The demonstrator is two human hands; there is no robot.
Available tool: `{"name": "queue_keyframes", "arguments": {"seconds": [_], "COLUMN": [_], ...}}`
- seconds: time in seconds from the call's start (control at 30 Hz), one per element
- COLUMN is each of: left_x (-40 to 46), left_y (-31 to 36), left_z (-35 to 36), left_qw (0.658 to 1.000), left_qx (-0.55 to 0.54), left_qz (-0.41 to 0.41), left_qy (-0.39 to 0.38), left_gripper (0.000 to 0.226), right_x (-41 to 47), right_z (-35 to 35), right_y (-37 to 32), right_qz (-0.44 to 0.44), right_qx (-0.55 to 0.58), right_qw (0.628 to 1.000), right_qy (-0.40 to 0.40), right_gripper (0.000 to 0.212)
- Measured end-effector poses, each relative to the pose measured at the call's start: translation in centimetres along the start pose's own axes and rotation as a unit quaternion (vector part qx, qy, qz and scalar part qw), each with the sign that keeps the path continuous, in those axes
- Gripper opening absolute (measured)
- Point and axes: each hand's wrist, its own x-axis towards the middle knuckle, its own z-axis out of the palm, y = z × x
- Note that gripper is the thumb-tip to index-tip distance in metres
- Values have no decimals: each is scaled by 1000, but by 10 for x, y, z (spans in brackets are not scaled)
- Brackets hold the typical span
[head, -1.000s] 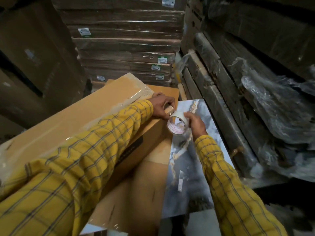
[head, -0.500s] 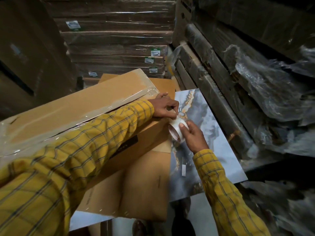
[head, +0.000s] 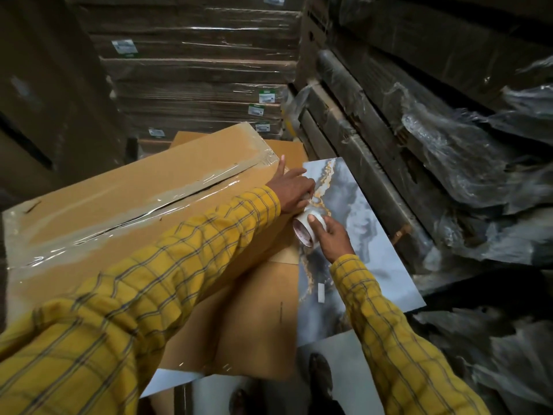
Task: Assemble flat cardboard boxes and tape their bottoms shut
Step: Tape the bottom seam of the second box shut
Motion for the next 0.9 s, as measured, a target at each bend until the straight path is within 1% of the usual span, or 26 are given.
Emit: {"name": "queue_keyframes", "arguments": {"seconds": [0.1, 0.27, 0.37, 0.43, 0.5, 0.57, 0.63, 0.67, 0.77, 0.8, 0.83, 0.9], "left_x": [-5, -1, 0, -3, -11, -17, -23, -25, -36, -41, -44, -51], "left_y": [-3, 8, 9, 10, 15, 19, 24, 26, 37, 43, 48, 59], "left_z": [2, 0, 0, 3, 4, 6, 8, 12, 22, 26, 30, 42], "left_qw": [1000, 998, 997, 998, 998, 998, 995, 990, 963, 952, 942, 921], "left_qx": [-27, -48, -54, -54, -47, -19, 41, 59, 43, 30, 19, -3], "left_qz": [9, -35, -43, -35, -42, -34, -56, -75, -131, -149, -161, -183], "left_qy": [-8, -17, -18, 0, 25, 57, 75, 104, 230, 265, 292, 343], "left_gripper": [36, 29, 28, 37, 56, 57, 59, 62, 72, 74, 72, 63], "right_x": [-2, 3, 3, 4, 4, 5, 7, 11, 16, 16, 16, 16], "right_z": [-2, -2, -1, -4, -8, -13, -19, -23, -37, -43, -48, -55], "right_y": [2, -2, -8, -8, -6, 2, 11, 21, 41, 48, 53, 72], "right_qz": [1, -14, -12, -14, -2, 14, 0, -7, -21, -27, -32, 1], "right_qx": [-4, -21, -26, -22, -13, 23, 51, 58, 66, 61, 57, 24], "right_qw": [1000, 1000, 999, 999, 999, 996, 993, 993, 994, 995, 996, 999], "right_qy": [-12, -17, -21, -27, -47, -87, -102, -106, -88, -72, -56, -22], "right_gripper": [46, 46, 45, 48, 51, 55, 63, 62, 31, 26, 24, 27]}}
